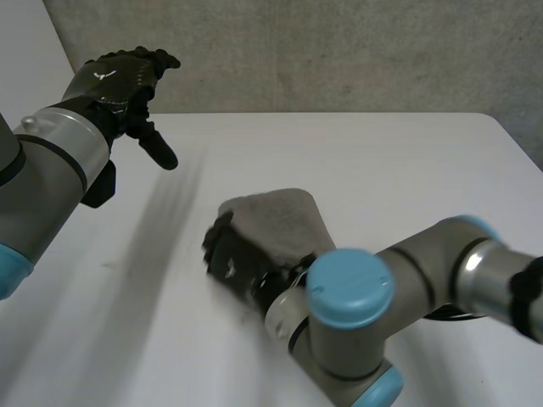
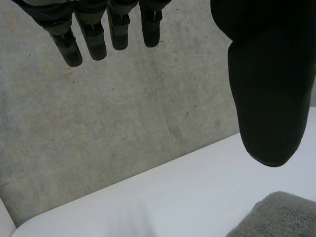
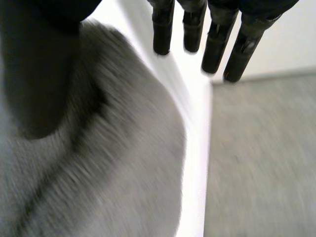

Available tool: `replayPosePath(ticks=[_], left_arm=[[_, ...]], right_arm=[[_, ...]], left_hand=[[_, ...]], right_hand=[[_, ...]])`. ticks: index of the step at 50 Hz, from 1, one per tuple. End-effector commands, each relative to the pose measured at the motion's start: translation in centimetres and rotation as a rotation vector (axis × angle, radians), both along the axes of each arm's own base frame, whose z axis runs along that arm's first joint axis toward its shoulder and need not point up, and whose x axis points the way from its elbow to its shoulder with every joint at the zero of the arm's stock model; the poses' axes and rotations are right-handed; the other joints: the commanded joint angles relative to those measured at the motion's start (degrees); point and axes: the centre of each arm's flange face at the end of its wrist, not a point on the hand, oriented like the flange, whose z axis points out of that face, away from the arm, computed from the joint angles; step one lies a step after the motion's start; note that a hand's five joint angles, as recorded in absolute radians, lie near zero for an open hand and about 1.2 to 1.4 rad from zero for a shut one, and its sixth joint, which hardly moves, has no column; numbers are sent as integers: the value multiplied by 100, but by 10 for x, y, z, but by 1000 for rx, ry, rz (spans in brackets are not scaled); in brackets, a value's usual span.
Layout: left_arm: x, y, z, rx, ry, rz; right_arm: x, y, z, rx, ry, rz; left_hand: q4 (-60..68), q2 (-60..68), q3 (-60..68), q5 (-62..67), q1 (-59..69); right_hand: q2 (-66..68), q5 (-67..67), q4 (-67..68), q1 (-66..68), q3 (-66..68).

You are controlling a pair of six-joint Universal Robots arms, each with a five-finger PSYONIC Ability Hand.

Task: Fold the towel.

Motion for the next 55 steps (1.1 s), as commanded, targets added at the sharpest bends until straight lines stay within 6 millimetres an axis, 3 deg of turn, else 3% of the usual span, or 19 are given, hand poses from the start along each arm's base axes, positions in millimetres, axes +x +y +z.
replayPosePath(ticks=[1,6,11,16,17,19,24,31,35,37,38,39,41,42,43,44,48,52,55], left_arm=[[-2,-2,-5,12,-1,-2],[-5,-7,-23,61,-19,-3],[-18,-9,-52,131,-52,-32],[-39,-5,-109,280,-90,-74],[-39,-5,-109,280,-90,-74],[-47,-1,-142,350,-92,-90],[-57,-2,-170,364,-92,-107],[-58,-3,-177,365,-94,-108],[-58,-4,-163,335,-76,-106],[-59,-4,-150,304,-58,-108],[-58,-4,-126,250,-31,-112],[-58,-4,-126,250,-31,-112],[-53,-1,-83,150,21,-112],[-53,-1,-82,149,21,-112],[-50,0,-60,100,49,-109],[-46,5,-40,62,70,-108],[-32,13,-2,12,99,-89],[-5,13,33,-14,121,-25],[5,13,40,4,112,4]], right_arm=[[-33,-33,78,297,-491,-207],[-54,-48,93,490,-674,-275],[-77,-73,84,592,-665,-408],[-74,-84,53,667,-582,-474],[-74,-84,53,667,-582,-474],[-72,-87,35,722,-522,-507],[-69,-91,10,774,-461,-535],[-67,-94,6,769,-455,-536],[-69,-95,25,740,-490,-528],[-74,-98,59,679,-560,-511],[-74,-98,60,678,-561,-510],[-78,-99,79,647,-599,-500],[-83,-100,98,614,-638,-493],[-90,-101,118,577,-682,-491],[-98,-102,137,534,-726,-500],[-98,-102,137,533,-726,-500],[-125,-101,187,415,-834,-584],[-136,-99,204,387,-860,-631],[-141,-96,211,396,-850,-655]], left_hand=[[54,57,57,-180,-8],[54,57,57,-180,-8],[54,57,57,-180,-8],[54,57,57,-180,-8],[54,57,57,-180,-8],[54,57,57,-180,-8],[54,57,57,-180,-8],[54,57,57,-180,-8],[54,57,57,-180,-8],[54,57,57,-180,-8],[54,57,57,-180,-8],[54,57,57,-180,-8],[54,57,57,-180,-8],[54,57,57,-180,-8],[54,57,57,-180,-8],[54,57,57,-180,-8],[54,57,57,-180,-8],[54,57,57,-180,-8],[54,57,57,-180,-8]], right_hand=[[-478,-432,-586,-597,-569],[-478,-432,-586,-597,-569],[-478,-432,-586,-597,-569],[-478,-432,-586,-597,-569],[-478,-432,-586,-597,-569],[-478,-432,-586,-597,-569],[-478,-432,-586,-597,-569],[-478,-432,-586,-597,-569],[-478,-432,-586,-597,-569],[-478,-432,-586,-597,-569],[-478,-432,-586,-597,-569],[-478,-432,-586,-597,-569],[-478,-432,-586,-597,-569],[-478,-432,-586,-597,-569],[-478,-432,-586,-597,-569],[-478,-432,-586,-597,-569],[-478,-432,-586,-597,-569],[-478,-432,-586,-597,-569],[-478,-432,-586,-597,-569]])
